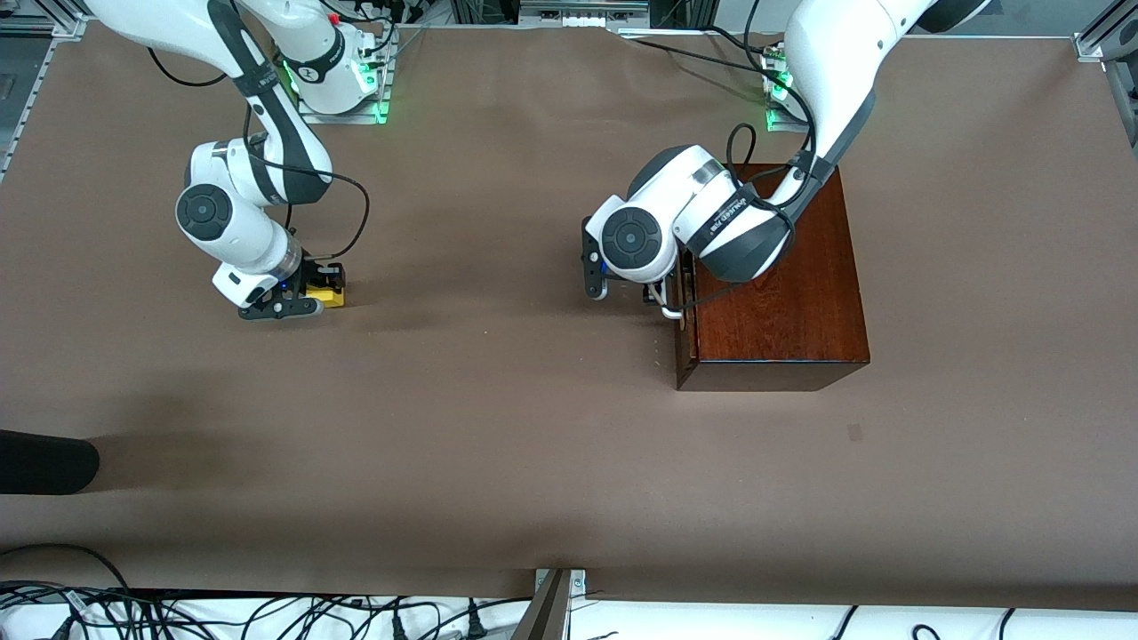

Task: Open drawer, take yellow block, close drawer
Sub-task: 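Release the cube on the table while the left gripper closes the drawer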

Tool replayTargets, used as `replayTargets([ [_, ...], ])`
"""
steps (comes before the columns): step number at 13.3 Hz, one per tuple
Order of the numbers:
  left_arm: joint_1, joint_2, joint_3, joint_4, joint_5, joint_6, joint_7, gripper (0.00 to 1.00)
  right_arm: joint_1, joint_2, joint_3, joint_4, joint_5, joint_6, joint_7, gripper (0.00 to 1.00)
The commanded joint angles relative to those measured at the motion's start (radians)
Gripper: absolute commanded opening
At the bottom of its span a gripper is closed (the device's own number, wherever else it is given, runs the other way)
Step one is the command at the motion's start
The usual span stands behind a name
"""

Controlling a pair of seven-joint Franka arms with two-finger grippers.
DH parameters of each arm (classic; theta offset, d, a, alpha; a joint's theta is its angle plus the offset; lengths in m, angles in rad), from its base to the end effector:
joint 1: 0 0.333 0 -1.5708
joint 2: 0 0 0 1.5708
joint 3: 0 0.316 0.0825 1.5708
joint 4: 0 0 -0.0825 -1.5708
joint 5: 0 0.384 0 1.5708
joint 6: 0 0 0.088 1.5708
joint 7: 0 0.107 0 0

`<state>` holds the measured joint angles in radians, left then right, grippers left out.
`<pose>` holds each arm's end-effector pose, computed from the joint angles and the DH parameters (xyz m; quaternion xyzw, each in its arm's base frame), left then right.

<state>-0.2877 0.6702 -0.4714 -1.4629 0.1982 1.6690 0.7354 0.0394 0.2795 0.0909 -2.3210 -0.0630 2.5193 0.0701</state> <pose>0.5271 -0.4048 0.2937 0.7095 -0.6754 -0.1940 0.0520 0.5095 0.0685 0.2141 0.9977 0.0551 -0.0390 0.0087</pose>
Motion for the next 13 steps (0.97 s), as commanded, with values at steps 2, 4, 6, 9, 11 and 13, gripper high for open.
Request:
replayTargets([
  [2,0.012,-0.035,-0.01,-0.008,0.044,-0.009,0.016,1.0,-0.033,0.036,0.018,-0.034,-0.018,0.088,0.014,0.0],
  [4,0.007,-0.057,-0.01,0.024,0.036,-0.012,0.016,1.0,-0.038,0.033,0.018,-0.028,-0.018,0.084,0.004,0.52],
  [6,0.015,-0.081,-0.009,0.03,0.036,-0.012,0.016,1.0,-0.042,-0.009,0.018,-0.012,-0.02,0.055,-0.001,1.0],
  [9,0.015,-0.087,-0.009,0.149,0.032,-0.012,0.012,1.0,-0.065,-0.142,0.058,0.003,-0.023,-0.048,-0.012,1.0],
  [11,0.033,-0.095,-0.006,0.248,0.033,-0.017,0.013,1.0,-0.067,-0.193,0.084,0.079,-0.021,-0.165,-0.003,1.0],
  [13,0.088,-0.144,-0.006,0.254,0.041,-0.035,0.013,1.0,-0.067,-0.229,0.084,0.194,-0.015,-0.325,-0.003,1.0],
])
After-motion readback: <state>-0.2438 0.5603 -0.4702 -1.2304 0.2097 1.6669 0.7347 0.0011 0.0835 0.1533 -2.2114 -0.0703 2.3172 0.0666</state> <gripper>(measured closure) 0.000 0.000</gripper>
